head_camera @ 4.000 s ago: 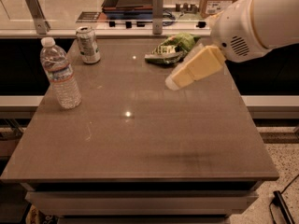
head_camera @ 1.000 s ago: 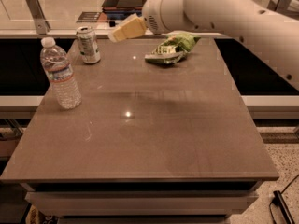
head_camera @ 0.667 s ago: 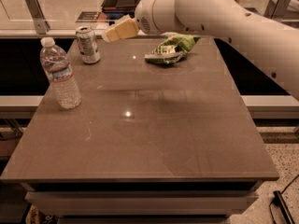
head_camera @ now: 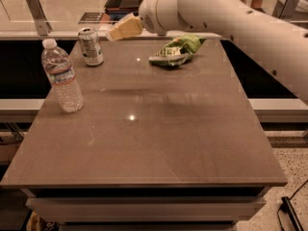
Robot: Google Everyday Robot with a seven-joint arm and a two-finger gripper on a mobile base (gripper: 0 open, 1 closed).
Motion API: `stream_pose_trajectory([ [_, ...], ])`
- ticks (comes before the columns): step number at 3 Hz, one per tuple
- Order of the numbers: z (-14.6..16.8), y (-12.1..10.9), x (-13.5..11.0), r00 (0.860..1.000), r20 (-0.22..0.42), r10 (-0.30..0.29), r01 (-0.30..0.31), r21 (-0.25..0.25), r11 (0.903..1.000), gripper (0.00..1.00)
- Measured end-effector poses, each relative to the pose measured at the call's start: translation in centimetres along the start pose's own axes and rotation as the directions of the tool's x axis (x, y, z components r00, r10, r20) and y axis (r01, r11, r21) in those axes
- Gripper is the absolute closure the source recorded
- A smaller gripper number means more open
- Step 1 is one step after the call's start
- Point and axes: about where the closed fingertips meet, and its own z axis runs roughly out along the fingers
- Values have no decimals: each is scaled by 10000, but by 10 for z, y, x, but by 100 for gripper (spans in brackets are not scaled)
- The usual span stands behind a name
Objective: Knock 7up can over
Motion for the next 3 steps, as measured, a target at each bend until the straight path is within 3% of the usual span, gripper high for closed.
stream_pose_trajectory([
  [1,21,-2,9,9998,-173,135,-138,-137,9998,0],
  [3,72,21,30,9982,-200,572,-584,-632,9963,0],
])
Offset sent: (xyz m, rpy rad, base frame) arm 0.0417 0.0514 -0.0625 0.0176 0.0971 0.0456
